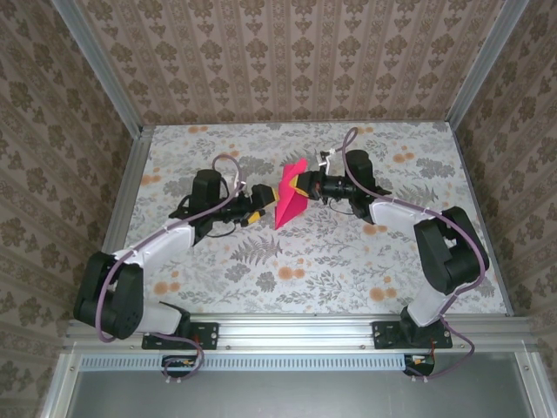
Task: Fold a paper plane with a square sheet of paper (pick it up from the middle)
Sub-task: Turn over the paper at the center of the table.
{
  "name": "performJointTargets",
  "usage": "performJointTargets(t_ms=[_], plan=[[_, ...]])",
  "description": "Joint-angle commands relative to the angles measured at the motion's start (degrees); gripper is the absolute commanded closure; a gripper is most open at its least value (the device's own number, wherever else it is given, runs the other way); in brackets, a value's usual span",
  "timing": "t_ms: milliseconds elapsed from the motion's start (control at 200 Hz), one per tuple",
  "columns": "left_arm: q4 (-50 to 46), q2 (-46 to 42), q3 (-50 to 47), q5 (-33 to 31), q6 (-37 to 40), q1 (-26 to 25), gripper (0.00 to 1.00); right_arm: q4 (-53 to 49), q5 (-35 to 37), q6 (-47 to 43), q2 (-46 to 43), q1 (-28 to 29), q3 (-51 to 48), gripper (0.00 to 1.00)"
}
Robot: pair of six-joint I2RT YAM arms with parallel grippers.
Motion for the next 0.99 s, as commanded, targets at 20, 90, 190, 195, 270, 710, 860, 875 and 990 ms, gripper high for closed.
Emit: performJointTargets(t_ms=[20, 90, 190, 195, 270, 710, 860, 875, 990], plan=[[7.69, 0.42, 1.17, 2.99, -3.07, -1.54, 0.0, 8.56, -3.52, 7.99, -1.06, 0.52, 1.95, 0.91], [10.11, 0.96, 1.11, 3.59, -4.33, -2.49, 0.01, 8.46, -3.8, 8.39, -1.19, 0.71, 2.3, 0.91], [12.8, 1.41, 1.21, 3.77, -5.52, -3.36, 0.07, 8.06, -3.85, 9.04, -1.08, 0.83, 2.44, 0.9], [12.96, 1.43, 1.16, 3.79, -5.58, -3.37, 0.07, 8.09, -3.83, 9.12, -1.08, 0.8, 2.46, 0.9], [15.42, 1.29, 0.62, 3.6, -6.47, -3.54, 0.16, 7.95, -3.76, 9.38, -0.99, 0.78, 2.28, 0.91], [14.25, -0.28, 0.2, 1.43, -3.72, -3.29, 0.54, 4.57, -4.24, 8.13, -0.29, 0.84, 1.98, 0.91], [15.05, -0.25, 0.42, 1.78, -2.92, -3.21, 0.71, 3.32, -4.24, 7.46, -0.33, 0.7, 2.04, 0.89], [14.93, -0.22, 0.45, 1.78, -2.86, -3.2, 0.71, 3.2, -4.27, 7.44, -0.37, 0.7, 2.04, 0.9], [14.47, -0.3, 0.59, 1.67, -2.37, -3.2, 0.76, 2.39, -4.29, 7.06, -0.78, 0.63, 2.23, 0.87]])
